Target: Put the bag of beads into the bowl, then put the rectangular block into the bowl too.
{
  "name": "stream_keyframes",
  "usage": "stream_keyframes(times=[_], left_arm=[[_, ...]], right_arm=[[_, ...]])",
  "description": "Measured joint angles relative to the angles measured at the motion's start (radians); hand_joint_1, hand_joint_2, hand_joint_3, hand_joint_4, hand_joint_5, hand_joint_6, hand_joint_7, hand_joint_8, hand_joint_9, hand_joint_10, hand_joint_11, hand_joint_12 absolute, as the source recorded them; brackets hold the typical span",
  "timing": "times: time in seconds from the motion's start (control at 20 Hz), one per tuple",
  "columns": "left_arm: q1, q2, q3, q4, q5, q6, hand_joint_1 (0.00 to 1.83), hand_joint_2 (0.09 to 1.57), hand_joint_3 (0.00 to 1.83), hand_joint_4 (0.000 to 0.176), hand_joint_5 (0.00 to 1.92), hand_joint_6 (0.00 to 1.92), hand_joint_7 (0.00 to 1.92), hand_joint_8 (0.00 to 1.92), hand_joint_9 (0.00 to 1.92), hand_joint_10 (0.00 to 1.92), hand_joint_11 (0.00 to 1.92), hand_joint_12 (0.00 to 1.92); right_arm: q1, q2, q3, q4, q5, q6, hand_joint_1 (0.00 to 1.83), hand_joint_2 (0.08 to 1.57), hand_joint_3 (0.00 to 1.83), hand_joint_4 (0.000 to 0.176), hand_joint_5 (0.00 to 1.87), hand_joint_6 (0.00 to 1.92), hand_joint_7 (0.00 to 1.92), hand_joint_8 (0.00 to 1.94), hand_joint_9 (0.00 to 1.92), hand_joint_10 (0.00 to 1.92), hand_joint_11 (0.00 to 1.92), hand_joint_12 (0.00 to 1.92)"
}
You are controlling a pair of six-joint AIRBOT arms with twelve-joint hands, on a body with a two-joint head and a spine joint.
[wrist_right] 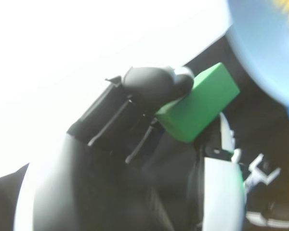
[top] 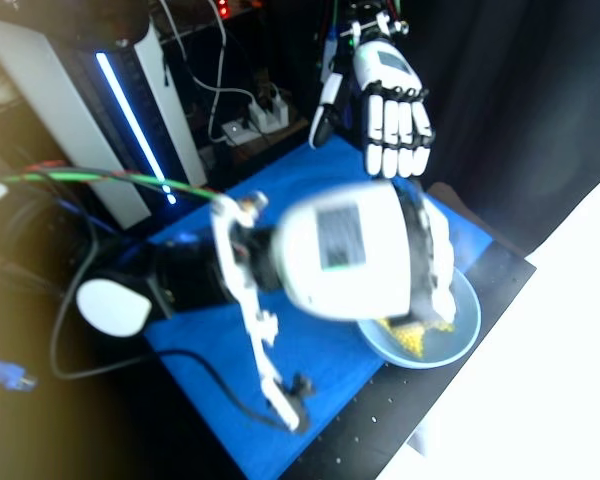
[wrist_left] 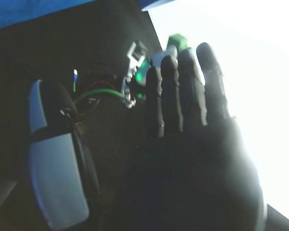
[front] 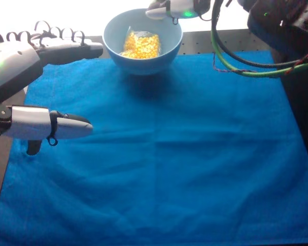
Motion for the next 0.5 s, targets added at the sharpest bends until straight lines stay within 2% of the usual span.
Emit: stream_keyframes(times=[0.05,0.1,0.2,0.3,0.35,0.5], left_arm=[[0.0,0.0,0.0,0.001,0.0,-0.002,0.76,0.92,0.0,0.0,0.3,0.0,0.28,0.0,0.25,0.0,0.0,0.69],[0.0,-0.004,0.004,0.004,-0.001,-0.004,0.78,0.92,0.0,0.0,0.3,0.0,0.28,0.0,0.24,0.0,0.0,0.65],[0.0,-0.013,0.008,0.003,0.001,-0.006,0.81,0.92,0.0,0.0,0.31,0.0,0.28,0.0,0.24,0.0,0.0,0.62],[0.0,-0.013,0.008,0.005,0.001,-0.006,0.81,0.92,0.0,0.0,0.31,0.0,0.28,0.0,0.24,0.0,0.0,0.62],[0.0,-0.013,0.008,0.001,0.001,-0.006,0.81,0.93,0.0,0.0,0.3,0.0,0.26,0.0,0.22,0.0,0.0,0.6],[-0.001,-0.015,0.008,0.005,0.0,-0.012,0.8,0.92,0.0,0.016,0.32,0.0,0.27,0.0,0.22,0.0,0.0,0.59]], right_arm=[[0.0,-0.005,0.002,0.009,-0.001,0.0,0.63,0.82,0.0,0.173,0.02,0.0,0.04,0.0,0.06,0.0,0.03,0.51],[0.0,-0.013,0.005,0.006,0.003,0.0,0.54,0.78,0.0,0.175,0.0,0.0,0.01,0.0,0.01,0.0,0.01,0.37],[0.0,-0.026,0.002,0.003,0.012,0.001,0.48,0.76,0.0,0.176,0.0,0.0,0.0,0.0,0.0,0.0,0.0,0.15],[0.0,-0.026,-0.005,-0.003,0.011,0.0,0.47,0.75,0.0,0.176,0.0,0.0,0.0,0.0,0.0,0.0,0.0,0.12],[0.0,-0.024,-0.015,-0.002,0.012,0.0,0.53,0.8,0.01,0.176,0.0,0.0,0.0,0.0,0.0,0.0,0.0,0.02],[0.0,0.012,-0.063,-0.013,0.063,0.0,0.5,0.83,0.01,0.176,0.0,0.0,0.0,0.0,0.0,0.0,0.02,0.01]])
